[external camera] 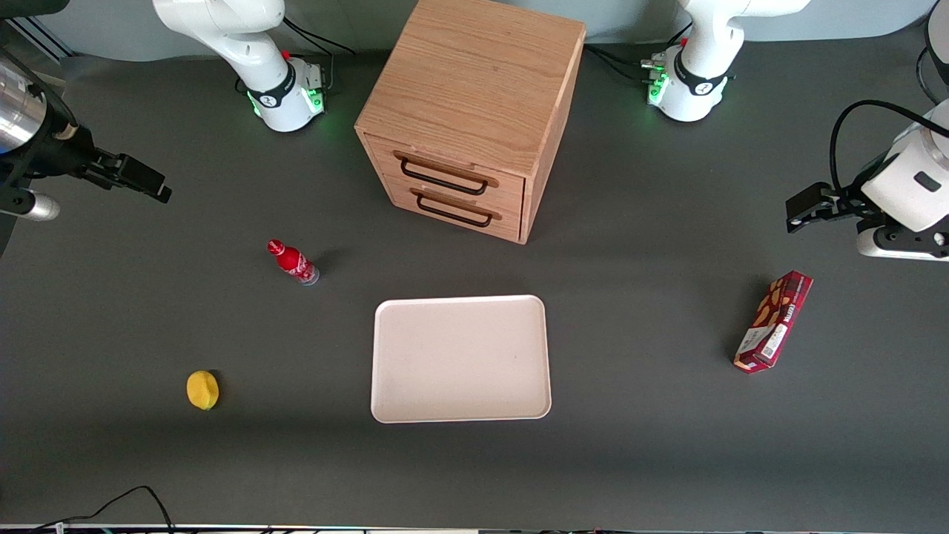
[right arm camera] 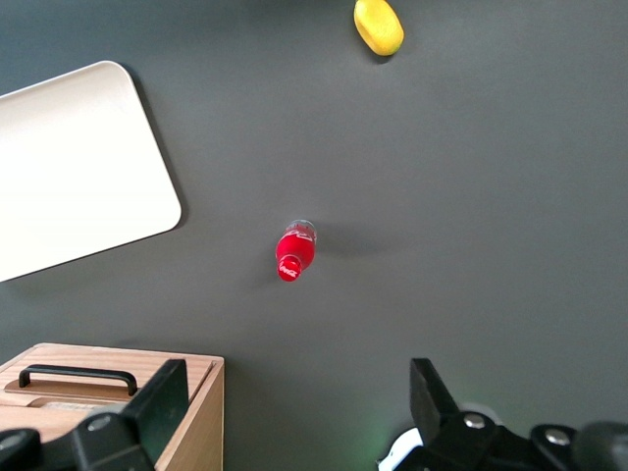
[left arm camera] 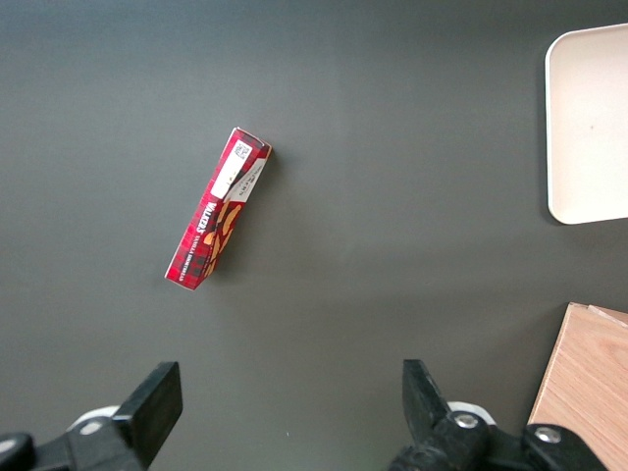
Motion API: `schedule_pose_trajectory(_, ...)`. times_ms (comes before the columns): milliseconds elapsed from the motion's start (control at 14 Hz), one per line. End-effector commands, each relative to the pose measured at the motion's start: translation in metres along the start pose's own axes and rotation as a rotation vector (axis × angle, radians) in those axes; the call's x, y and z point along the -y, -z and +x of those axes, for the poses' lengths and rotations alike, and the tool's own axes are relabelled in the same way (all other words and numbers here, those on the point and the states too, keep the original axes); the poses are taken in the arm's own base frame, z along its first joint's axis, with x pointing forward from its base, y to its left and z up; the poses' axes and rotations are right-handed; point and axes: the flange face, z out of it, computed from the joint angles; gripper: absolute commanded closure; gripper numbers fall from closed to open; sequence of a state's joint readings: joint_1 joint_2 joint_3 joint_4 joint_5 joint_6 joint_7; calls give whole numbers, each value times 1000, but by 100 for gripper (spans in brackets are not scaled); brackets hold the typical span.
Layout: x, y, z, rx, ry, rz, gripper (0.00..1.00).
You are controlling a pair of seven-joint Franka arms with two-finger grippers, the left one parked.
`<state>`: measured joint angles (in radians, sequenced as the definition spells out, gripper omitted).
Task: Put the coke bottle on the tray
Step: 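Move the right gripper down over the red Coca-Cola bottle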
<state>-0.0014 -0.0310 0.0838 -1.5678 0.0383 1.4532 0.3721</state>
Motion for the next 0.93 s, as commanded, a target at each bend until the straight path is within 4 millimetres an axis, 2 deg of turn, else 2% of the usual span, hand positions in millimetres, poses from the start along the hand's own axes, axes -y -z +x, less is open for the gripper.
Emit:
schedule_pose_trajectory(0,-1,8,1,17,2,-16,0)
schedule_pose_trajectory(143,0,0,0,41,4,-23,0)
schedule_pose_trajectory(214,8,-9,-3,57,17,-30,0)
schedule_pose_trajectory(357,32,-47,-6,74,44,-38,0)
schedule_pose_trajectory(571,49,-146,-6,53,42,-36,0)
schedule_pose_trajectory(643,49,-180,-8,45,17,-34,0)
schedule_pose_trajectory(714,51,-209,-13,30,14,-30,0)
schedule_pose_trajectory(857,46,-254,-20,2,11,-22,0)
